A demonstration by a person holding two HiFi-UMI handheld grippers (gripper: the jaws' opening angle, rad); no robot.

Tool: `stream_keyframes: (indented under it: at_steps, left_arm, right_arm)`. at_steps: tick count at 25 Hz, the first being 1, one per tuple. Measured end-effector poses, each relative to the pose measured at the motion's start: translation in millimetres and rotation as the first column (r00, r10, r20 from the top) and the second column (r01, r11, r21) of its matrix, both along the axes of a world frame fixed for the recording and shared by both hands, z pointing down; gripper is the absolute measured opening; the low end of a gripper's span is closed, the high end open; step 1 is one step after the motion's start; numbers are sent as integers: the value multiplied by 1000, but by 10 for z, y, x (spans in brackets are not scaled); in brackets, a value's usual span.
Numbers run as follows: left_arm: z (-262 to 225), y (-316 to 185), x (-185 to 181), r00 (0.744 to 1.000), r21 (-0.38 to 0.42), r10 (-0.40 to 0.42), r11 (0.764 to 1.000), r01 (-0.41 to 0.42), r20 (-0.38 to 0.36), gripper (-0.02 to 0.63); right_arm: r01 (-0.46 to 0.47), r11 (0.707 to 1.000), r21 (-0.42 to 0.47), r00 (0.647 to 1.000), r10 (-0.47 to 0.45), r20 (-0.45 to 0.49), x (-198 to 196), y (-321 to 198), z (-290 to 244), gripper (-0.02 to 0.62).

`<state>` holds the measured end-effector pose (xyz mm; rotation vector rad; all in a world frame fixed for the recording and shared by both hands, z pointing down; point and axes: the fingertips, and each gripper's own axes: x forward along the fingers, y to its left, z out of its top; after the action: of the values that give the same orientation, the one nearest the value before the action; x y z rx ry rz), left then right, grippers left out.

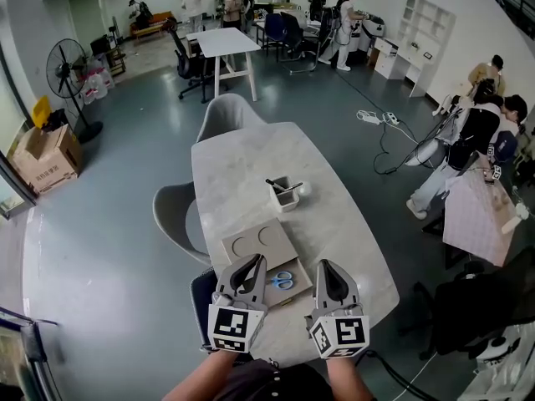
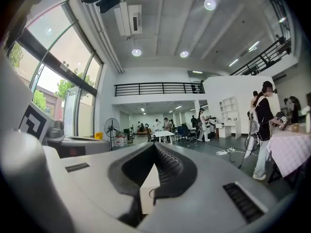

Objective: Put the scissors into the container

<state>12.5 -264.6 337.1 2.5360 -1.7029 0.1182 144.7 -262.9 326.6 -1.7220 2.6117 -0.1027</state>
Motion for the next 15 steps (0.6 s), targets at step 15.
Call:
stream_keyframes:
  at_steps: [15]
  left_arm:
    - [13, 51, -30, 1000, -1, -8, 1000, 8, 1, 26]
  right_arm:
    - [9, 1000, 3, 999, -9, -41, -25, 13, -28, -5]
